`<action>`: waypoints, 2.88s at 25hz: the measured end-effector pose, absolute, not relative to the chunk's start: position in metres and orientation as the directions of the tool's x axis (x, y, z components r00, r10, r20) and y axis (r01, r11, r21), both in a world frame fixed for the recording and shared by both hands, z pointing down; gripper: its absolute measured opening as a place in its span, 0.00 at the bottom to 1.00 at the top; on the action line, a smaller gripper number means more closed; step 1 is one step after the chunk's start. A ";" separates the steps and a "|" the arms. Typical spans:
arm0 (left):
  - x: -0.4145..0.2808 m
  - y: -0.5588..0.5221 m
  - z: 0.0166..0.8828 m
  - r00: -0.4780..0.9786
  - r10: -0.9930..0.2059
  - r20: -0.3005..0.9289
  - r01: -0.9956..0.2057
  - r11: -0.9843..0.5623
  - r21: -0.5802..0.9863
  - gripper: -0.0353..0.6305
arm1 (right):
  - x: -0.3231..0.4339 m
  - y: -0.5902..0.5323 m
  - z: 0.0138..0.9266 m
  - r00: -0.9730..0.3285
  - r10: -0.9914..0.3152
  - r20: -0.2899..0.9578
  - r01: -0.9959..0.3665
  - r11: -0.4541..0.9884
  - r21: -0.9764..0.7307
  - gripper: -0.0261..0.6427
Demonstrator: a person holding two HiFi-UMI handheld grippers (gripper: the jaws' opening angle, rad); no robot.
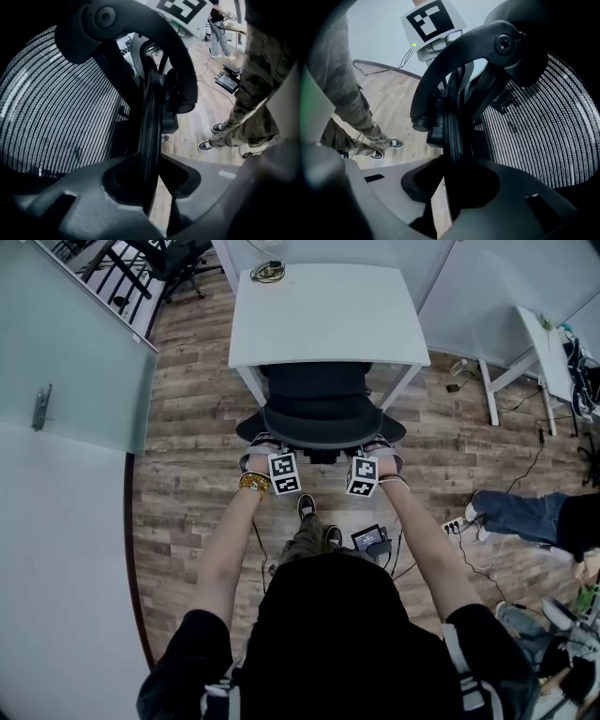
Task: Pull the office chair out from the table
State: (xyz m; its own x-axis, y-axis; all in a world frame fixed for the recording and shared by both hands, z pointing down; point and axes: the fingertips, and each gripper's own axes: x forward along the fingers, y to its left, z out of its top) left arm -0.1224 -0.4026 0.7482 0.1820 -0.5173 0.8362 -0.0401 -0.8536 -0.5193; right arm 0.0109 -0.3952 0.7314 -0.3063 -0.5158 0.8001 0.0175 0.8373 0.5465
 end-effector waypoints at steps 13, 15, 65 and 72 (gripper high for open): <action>-0.124 -0.397 0.750 0.169 -0.493 0.853 -0.042 -0.868 -0.494 0.21 | 0.010 -0.388 0.733 -0.333 -0.510 0.793 0.023 0.836 0.548 0.16; -0.123 -0.396 0.750 0.170 -0.488 0.856 -0.044 -0.872 -0.488 0.21 | 0.011 -0.388 0.734 -0.337 -0.518 0.786 0.028 0.829 0.558 0.16; -0.042 -0.334 0.755 0.183 -0.463 0.867 -0.093 -0.886 -0.454 0.22 | 0.089 -0.334 0.734 -0.379 -0.484 0.789 0.057 0.838 0.542 0.17; -0.043 -0.332 0.756 0.175 -0.454 0.874 -0.104 -0.891 -0.442 0.22 | 0.088 -0.332 0.736 -0.367 -0.483 0.795 0.050 0.843 0.536 0.17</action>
